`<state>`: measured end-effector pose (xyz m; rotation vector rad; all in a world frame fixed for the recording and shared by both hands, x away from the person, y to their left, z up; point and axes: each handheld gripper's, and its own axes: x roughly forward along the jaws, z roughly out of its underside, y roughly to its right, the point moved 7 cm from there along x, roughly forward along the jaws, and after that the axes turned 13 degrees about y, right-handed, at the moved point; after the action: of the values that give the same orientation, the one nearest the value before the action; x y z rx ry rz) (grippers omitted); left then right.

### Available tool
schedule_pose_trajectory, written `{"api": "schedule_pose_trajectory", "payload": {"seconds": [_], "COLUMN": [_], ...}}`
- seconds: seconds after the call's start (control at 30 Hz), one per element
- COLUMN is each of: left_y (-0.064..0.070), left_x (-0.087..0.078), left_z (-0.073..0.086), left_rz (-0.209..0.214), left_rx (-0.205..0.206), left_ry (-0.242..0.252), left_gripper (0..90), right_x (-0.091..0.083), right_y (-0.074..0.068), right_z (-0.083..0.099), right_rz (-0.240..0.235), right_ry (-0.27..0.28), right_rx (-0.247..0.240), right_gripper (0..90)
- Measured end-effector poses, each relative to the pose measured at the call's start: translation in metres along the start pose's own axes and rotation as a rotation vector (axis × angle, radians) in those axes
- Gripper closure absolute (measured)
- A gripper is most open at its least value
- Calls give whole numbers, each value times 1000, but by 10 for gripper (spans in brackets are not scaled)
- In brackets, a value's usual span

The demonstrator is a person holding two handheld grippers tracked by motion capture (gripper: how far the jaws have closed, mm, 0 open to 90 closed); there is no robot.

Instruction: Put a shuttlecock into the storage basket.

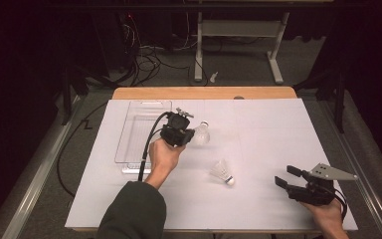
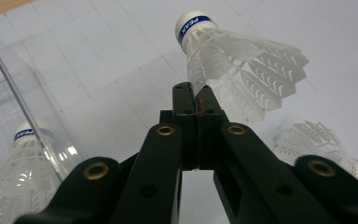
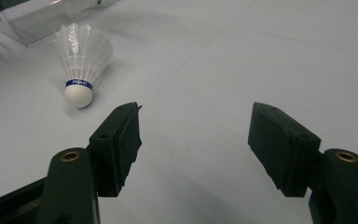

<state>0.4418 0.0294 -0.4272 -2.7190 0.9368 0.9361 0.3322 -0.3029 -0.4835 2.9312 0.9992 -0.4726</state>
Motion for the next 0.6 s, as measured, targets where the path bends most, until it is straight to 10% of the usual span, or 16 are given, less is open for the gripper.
{"api": "schedule_pose_trajectory", "payload": {"seconds": [0.6], "left_y": [-12], "left_x": [-14], "left_z": [0], "left_rz": [-12], "left_rx": [-16], "left_ry": [17], "left_gripper": [900], "right_x": [0], "right_y": [0], "right_z": [0], "right_rz": [0], "right_ry": [0], "right_rx": [0], "right_gripper": [345]}}
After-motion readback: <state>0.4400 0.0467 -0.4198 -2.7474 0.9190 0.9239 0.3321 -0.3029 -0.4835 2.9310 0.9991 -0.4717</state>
